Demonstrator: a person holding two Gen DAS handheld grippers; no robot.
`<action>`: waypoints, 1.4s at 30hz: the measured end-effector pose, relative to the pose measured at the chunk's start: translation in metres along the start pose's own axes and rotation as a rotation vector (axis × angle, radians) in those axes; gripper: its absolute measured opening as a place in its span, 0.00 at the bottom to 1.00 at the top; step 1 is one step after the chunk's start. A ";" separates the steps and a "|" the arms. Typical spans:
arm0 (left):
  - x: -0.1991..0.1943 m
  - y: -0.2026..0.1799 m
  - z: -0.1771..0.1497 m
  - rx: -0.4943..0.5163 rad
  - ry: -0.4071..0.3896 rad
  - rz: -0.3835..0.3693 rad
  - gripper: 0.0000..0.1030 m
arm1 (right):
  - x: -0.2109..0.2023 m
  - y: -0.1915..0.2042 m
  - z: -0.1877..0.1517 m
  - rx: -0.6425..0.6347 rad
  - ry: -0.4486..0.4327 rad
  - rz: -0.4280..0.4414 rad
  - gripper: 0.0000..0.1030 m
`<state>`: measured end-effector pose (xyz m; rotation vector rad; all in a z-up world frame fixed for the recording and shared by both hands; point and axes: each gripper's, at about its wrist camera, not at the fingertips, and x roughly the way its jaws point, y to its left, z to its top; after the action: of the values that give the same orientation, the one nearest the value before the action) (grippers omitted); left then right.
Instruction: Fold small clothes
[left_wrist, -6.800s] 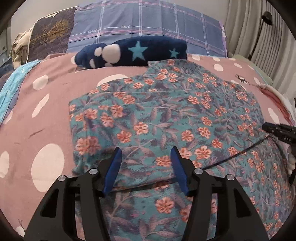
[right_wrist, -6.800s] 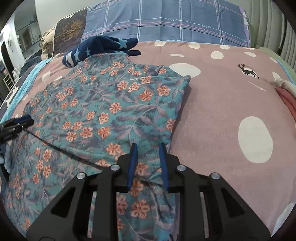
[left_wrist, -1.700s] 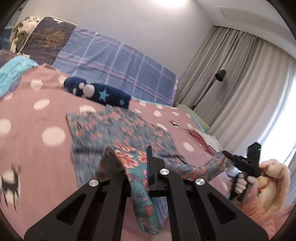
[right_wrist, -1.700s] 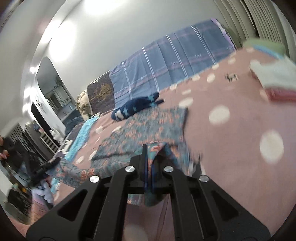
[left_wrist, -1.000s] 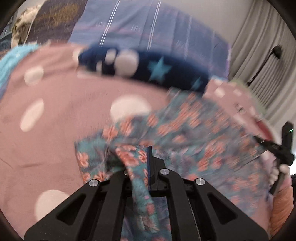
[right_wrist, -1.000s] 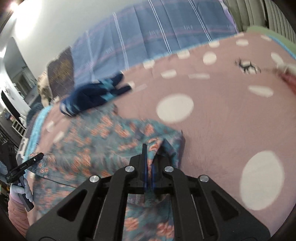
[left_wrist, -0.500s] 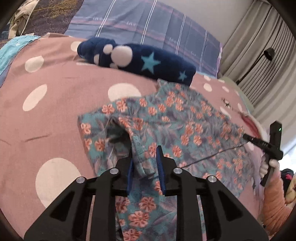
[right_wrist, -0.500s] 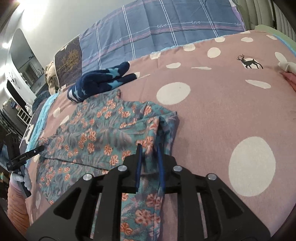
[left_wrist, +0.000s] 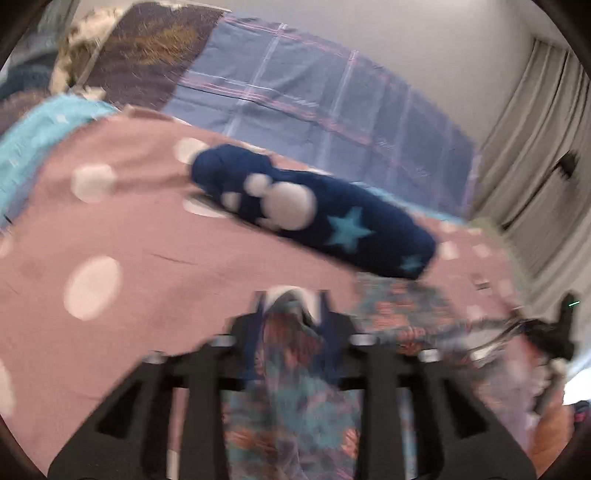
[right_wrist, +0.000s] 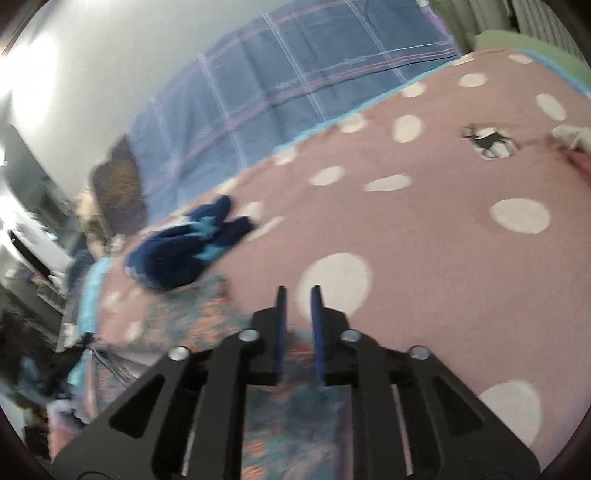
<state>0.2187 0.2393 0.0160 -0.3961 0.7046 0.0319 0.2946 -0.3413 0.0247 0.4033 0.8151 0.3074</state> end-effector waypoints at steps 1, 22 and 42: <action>0.003 0.001 -0.001 0.021 0.013 0.030 0.46 | 0.000 -0.001 -0.002 -0.012 0.003 0.010 0.25; 0.020 -0.019 0.008 0.103 0.050 -0.157 0.06 | 0.025 0.028 0.005 -0.191 0.021 0.110 0.04; 0.070 0.000 0.016 0.191 0.153 0.071 0.21 | 0.066 0.001 0.012 -0.146 0.093 -0.035 0.19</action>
<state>0.2817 0.2376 -0.0176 -0.1918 0.8652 0.0013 0.3457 -0.3157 -0.0094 0.2388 0.8840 0.3527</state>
